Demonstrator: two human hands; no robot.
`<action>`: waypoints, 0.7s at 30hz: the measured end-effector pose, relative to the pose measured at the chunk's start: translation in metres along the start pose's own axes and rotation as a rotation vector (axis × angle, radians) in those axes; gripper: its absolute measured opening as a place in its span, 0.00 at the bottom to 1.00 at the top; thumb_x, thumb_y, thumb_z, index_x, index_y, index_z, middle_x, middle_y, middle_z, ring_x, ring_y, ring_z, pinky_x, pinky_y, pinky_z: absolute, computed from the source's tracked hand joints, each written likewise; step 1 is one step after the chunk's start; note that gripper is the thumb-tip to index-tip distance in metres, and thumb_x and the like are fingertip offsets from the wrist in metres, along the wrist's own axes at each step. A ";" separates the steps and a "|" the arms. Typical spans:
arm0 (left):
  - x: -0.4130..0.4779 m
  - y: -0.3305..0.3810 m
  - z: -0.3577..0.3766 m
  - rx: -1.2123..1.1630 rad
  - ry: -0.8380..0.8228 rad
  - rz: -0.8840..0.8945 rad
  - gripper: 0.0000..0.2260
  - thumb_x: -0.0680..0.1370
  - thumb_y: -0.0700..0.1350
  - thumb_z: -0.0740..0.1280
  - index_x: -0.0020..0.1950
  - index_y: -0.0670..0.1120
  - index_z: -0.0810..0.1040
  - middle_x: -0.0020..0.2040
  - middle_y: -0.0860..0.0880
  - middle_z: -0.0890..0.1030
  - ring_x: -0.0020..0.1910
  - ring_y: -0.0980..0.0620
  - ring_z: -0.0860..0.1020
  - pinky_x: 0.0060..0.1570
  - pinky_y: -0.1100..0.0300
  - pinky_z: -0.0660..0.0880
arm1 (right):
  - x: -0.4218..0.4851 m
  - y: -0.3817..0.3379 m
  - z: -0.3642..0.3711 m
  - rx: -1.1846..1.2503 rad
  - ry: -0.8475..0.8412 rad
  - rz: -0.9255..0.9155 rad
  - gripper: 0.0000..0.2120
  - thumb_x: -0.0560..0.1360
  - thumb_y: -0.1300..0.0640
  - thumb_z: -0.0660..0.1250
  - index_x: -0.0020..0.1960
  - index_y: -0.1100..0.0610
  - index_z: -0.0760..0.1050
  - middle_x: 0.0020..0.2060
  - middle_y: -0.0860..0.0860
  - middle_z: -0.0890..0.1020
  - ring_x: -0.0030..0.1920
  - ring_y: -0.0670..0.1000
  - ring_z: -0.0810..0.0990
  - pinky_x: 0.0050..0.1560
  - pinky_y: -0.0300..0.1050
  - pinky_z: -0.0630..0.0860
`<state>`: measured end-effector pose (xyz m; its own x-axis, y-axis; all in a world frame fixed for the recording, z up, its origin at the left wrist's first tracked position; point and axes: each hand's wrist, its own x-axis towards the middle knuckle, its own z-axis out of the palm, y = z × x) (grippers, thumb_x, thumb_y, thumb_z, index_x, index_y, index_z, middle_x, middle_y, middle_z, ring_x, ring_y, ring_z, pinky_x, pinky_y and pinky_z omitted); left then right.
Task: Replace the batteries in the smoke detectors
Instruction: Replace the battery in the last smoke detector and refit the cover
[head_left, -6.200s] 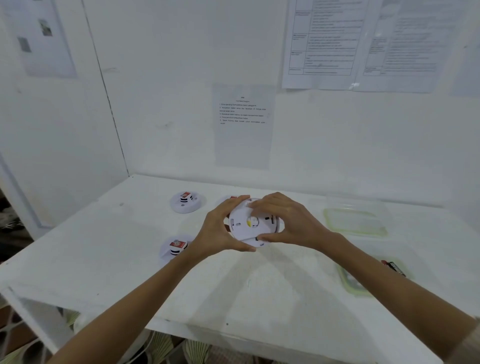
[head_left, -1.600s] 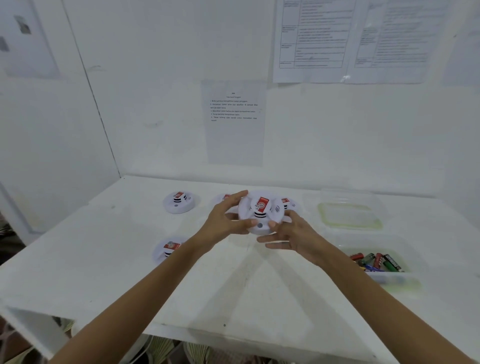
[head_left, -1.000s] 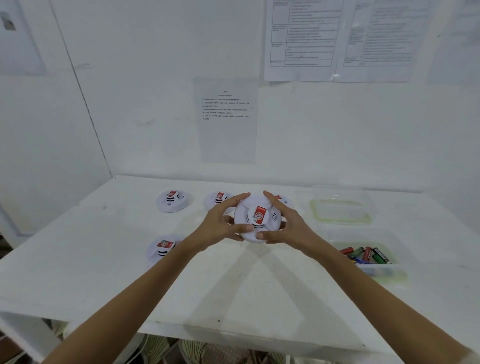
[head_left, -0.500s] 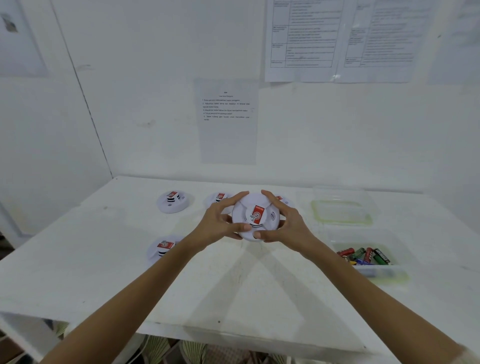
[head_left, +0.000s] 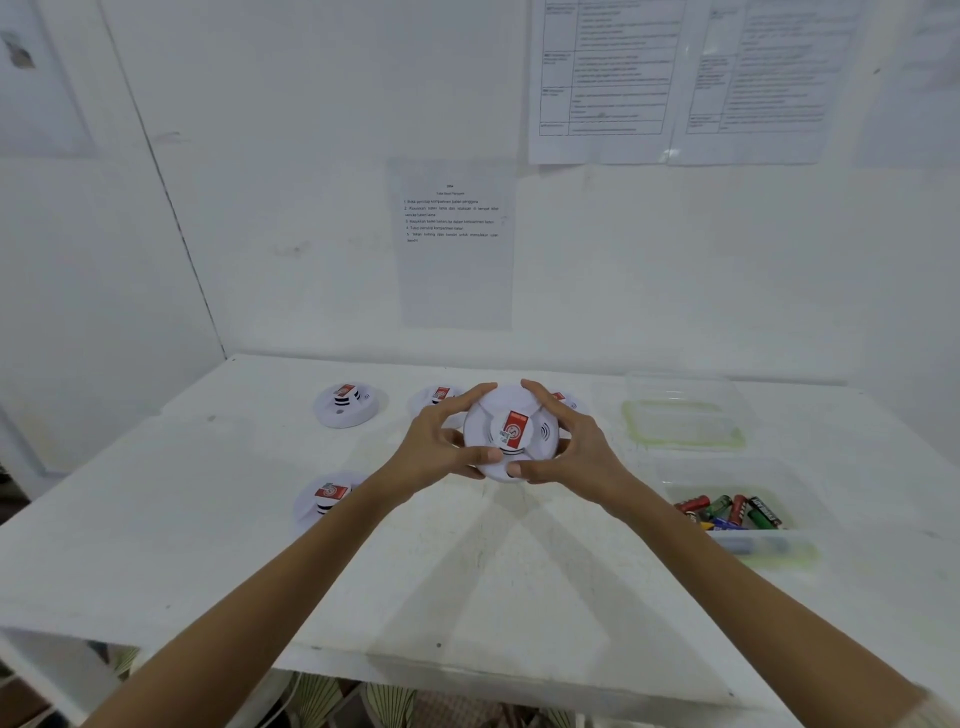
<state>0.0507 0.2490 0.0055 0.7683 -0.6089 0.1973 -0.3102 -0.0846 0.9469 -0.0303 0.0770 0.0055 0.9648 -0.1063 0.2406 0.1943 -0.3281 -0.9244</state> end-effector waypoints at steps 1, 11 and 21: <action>0.000 0.000 0.000 -0.001 -0.004 -0.003 0.30 0.70 0.35 0.73 0.70 0.45 0.68 0.57 0.55 0.75 0.53 0.48 0.79 0.41 0.54 0.82 | 0.000 0.000 0.000 -0.006 -0.001 -0.004 0.42 0.64 0.67 0.76 0.72 0.54 0.62 0.51 0.36 0.71 0.54 0.42 0.74 0.54 0.49 0.79; -0.005 -0.001 -0.001 -0.033 -0.005 -0.045 0.31 0.70 0.36 0.74 0.71 0.47 0.68 0.61 0.53 0.75 0.51 0.52 0.80 0.40 0.54 0.82 | -0.003 0.006 0.000 -0.097 -0.080 -0.057 0.44 0.67 0.63 0.75 0.74 0.51 0.54 0.59 0.32 0.65 0.62 0.42 0.70 0.60 0.37 0.72; -0.020 -0.009 -0.001 0.007 -0.047 -0.017 0.41 0.65 0.36 0.77 0.70 0.59 0.62 0.63 0.59 0.73 0.55 0.57 0.78 0.43 0.67 0.77 | -0.022 0.021 0.005 -0.024 0.079 -0.087 0.41 0.60 0.65 0.79 0.67 0.45 0.65 0.63 0.40 0.67 0.54 0.44 0.76 0.44 0.40 0.79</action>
<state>0.0388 0.2623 -0.0062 0.7463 -0.6440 0.1685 -0.3010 -0.1007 0.9483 -0.0463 0.0770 -0.0205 0.9274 -0.1497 0.3428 0.2714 -0.3616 -0.8920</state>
